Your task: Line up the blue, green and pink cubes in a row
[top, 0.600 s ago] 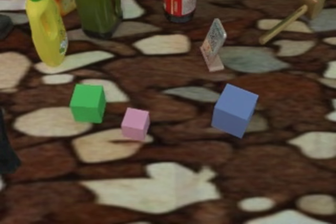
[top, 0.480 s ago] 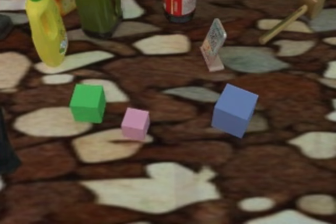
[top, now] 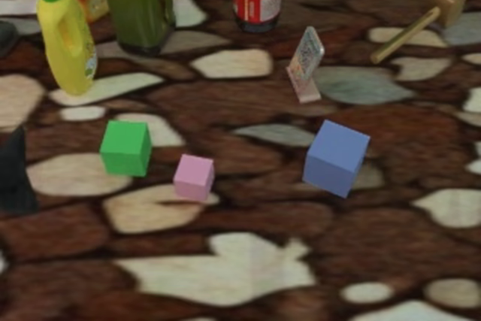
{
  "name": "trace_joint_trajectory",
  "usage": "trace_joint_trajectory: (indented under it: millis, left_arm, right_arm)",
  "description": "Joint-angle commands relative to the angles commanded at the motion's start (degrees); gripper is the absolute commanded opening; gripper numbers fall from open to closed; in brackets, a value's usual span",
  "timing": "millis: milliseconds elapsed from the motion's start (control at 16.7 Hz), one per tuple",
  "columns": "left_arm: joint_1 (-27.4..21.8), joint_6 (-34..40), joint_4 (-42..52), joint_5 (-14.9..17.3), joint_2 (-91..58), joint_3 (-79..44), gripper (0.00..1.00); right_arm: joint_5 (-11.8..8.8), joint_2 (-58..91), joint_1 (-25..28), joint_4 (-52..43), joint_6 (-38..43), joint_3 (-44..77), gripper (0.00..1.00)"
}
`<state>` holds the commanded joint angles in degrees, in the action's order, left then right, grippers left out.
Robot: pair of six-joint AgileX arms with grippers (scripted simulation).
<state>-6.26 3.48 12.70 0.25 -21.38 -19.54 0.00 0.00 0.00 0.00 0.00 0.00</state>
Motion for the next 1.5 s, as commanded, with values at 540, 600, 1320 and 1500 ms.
trace_joint_trajectory:
  millis: [540, 600, 1320, 1500]
  left_arm:
    - [-12.68, 6.84, 28.82, -0.14, -55.61, -40.10, 1.00]
    - [-14.07, 7.58, 31.94, -0.13, -61.57, -44.37, 1.00]
    - [-24.05, 13.04, 52.42, -0.11, -100.19, -77.19, 1.00]
    - [-24.07, 13.05, 52.45, -0.11, -100.26, -77.26, 1.00]
  right_arm:
    - [0.00, 0.00, 0.00, 0.00, 0.00, 0.00, 1.00]
    - [0.00, 0.00, 0.00, 0.00, 0.00, 0.00, 1.00]
    - [0.00, 0.00, 0.00, 0.00, 0.00, 0.00, 1.00]
    - [0.00, 0.00, 0.00, 0.00, 0.00, 0.00, 1.00]
